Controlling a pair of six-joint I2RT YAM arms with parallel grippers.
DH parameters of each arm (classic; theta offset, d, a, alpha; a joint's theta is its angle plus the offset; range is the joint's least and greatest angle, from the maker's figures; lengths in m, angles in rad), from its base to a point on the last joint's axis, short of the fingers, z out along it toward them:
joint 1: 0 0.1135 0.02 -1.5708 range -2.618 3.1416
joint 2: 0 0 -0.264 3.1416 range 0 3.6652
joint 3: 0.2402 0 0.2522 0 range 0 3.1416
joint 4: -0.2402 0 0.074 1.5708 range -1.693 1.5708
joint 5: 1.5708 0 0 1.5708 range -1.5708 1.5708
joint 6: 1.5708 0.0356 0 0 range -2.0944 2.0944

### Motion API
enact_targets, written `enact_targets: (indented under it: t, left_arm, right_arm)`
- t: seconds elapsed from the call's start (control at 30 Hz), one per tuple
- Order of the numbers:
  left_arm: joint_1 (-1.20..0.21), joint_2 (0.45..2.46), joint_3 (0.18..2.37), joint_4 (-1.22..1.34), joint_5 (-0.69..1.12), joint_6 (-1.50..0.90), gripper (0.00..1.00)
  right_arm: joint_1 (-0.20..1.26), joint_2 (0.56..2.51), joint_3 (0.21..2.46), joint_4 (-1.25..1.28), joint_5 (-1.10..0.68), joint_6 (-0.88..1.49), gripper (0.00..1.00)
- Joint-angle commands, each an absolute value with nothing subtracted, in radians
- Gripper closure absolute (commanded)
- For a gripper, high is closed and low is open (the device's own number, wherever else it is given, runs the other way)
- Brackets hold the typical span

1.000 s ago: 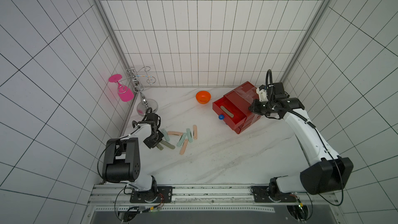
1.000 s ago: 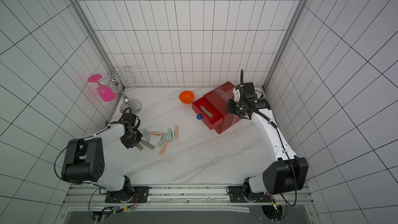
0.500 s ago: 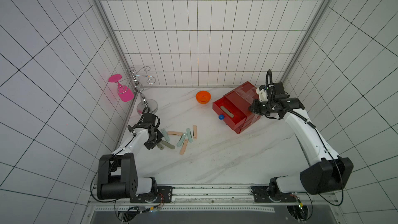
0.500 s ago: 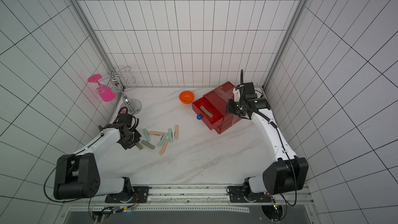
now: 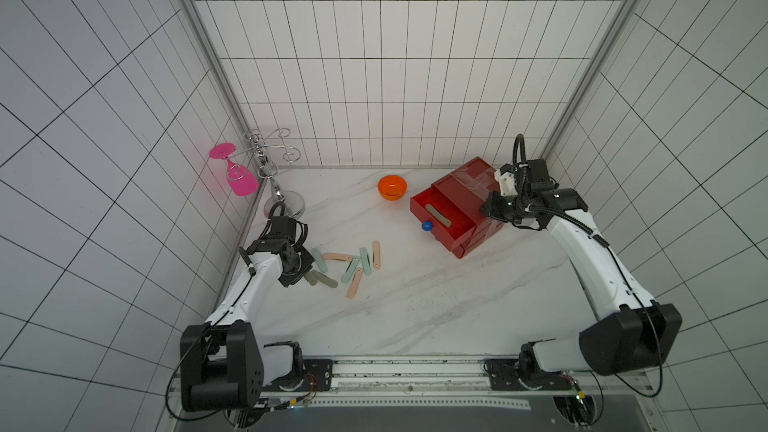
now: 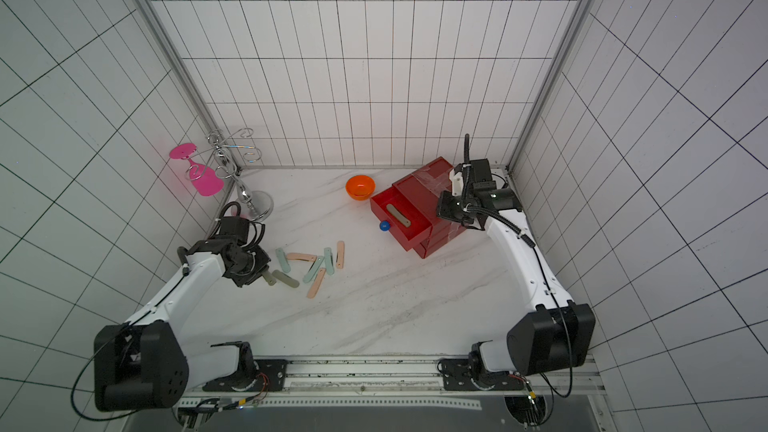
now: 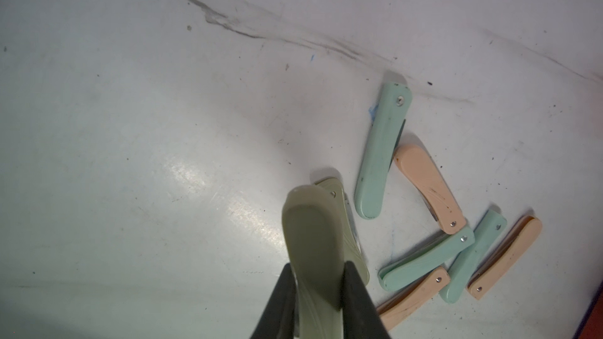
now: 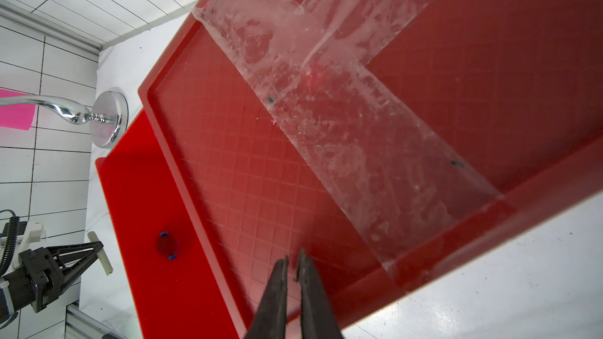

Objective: Place the fruit knives into the drawer by color
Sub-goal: Pick up the fruit knife from the center of the board, then place the fruit knife in the drawer.

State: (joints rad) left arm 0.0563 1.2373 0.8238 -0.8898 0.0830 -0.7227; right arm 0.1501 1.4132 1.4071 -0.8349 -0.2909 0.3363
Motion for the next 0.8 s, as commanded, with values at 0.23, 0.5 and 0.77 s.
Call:
enact_targets:
  t: [0.23, 0.5, 0.77]
  left_arm:
    - [0.017, 1.146, 0.904, -0.895, 0.196, -0.745, 0.83]
    - [-0.130, 1.168, 0.999, -0.892, 0.199, -0.809, 0.82]
    - [-0.316, 1.236, 1.161, -0.855, 0.204, -0.899, 0.82]
  right_arm:
    - [0.140, 1.433, 1.368, -1.032, -0.264, 0.336, 0.87]
    - [0.141, 1.433, 1.371, -1.036, -0.268, 0.341, 0.87]
    - [0.140, 1.435, 1.373, -1.038, -0.265, 0.337, 0.87]
